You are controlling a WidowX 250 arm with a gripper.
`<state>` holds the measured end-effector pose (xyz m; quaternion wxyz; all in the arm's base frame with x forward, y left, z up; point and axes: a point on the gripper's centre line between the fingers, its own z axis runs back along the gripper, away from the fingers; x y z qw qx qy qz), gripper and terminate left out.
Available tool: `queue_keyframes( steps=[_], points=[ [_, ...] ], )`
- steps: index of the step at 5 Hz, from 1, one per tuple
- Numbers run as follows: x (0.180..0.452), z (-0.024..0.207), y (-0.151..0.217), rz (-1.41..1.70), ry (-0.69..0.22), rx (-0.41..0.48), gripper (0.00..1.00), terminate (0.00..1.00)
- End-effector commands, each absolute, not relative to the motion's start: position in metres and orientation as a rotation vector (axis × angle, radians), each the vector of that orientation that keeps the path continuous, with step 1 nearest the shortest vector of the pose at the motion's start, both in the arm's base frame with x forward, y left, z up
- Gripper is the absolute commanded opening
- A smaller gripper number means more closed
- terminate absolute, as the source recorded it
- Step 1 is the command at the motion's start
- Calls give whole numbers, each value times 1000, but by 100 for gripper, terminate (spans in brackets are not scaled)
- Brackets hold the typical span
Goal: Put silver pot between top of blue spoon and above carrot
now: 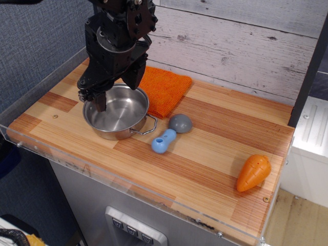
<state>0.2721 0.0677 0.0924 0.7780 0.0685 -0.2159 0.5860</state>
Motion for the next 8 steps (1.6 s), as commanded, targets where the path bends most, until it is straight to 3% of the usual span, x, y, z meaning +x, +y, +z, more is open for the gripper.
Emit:
queue_keyframes(
  steps=[1, 4, 6, 8],
  points=[
    [272, 92, 68, 1267, -467, 148, 100, 0],
    [245, 81, 118, 1434, -413, 114, 100, 0],
    [266, 51, 113, 1391, -371, 60, 100, 0],
    [275, 24, 109, 1363, -349, 99, 100, 0]
  ],
)
